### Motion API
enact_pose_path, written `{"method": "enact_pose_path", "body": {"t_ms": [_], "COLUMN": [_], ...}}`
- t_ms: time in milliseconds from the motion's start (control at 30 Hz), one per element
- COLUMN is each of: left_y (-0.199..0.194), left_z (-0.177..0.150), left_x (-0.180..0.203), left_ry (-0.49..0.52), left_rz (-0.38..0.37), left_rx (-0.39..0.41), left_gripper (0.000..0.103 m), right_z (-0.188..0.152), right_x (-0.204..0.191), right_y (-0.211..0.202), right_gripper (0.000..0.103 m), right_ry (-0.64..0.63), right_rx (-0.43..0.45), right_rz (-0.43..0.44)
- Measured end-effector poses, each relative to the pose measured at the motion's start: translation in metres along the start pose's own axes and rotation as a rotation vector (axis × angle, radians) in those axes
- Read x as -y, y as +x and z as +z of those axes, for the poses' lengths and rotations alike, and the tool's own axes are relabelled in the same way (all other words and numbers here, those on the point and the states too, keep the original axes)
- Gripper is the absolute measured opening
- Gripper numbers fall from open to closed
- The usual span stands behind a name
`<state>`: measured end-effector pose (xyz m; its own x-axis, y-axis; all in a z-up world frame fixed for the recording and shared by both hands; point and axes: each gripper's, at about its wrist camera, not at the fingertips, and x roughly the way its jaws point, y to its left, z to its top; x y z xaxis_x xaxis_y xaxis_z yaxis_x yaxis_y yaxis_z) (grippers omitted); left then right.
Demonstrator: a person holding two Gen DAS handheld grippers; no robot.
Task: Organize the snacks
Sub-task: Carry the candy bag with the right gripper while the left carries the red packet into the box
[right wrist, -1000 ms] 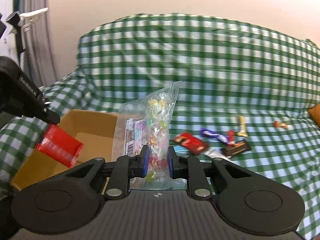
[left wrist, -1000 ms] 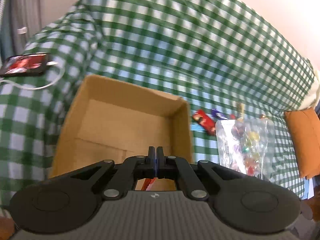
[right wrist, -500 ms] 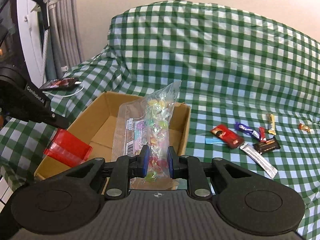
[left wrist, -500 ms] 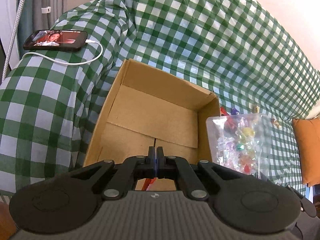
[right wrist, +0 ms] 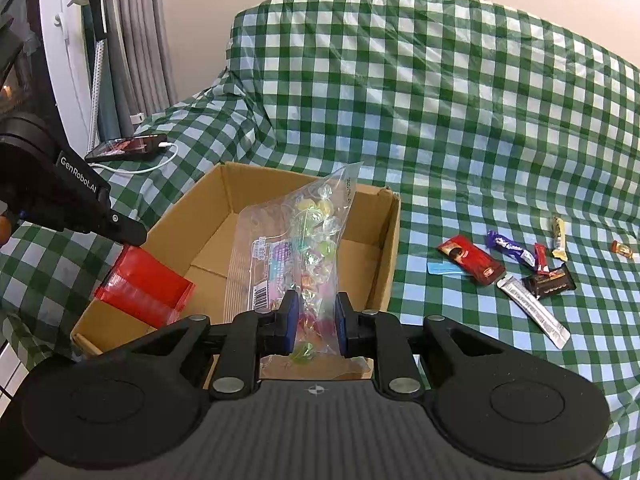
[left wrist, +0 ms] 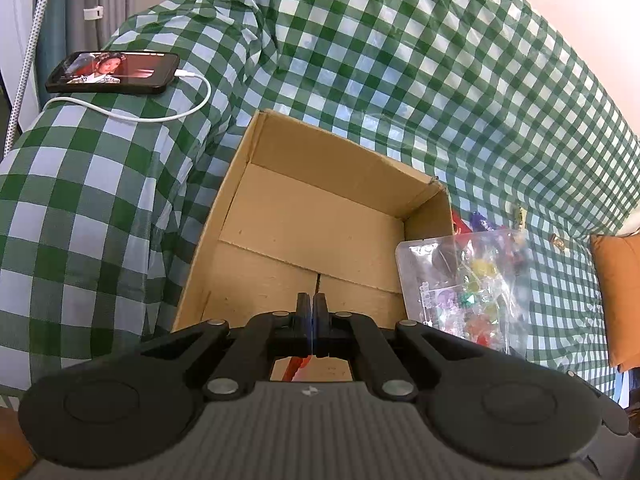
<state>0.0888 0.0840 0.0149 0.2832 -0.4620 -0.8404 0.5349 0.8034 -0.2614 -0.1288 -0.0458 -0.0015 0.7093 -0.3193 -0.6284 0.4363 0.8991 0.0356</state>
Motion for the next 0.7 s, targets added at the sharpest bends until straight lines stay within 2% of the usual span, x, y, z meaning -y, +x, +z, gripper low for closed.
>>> {"method": "enact_pose_path", "body": {"t_ms": [700], "left_y": [0.033], "left_z": [0.007], "left_x": [-0.002], "left_ry": [0.013], "left_rz": [0.016], "left_rx": [-0.046], "left_gripper": [0.000], "right_z": [-0.001], "right_x": [0.000], "right_y": [0.031], "right_gripper": [0.021], "right_ry": [0.013], "right_rx": [-0.063], "right_rz": [0.040]}}
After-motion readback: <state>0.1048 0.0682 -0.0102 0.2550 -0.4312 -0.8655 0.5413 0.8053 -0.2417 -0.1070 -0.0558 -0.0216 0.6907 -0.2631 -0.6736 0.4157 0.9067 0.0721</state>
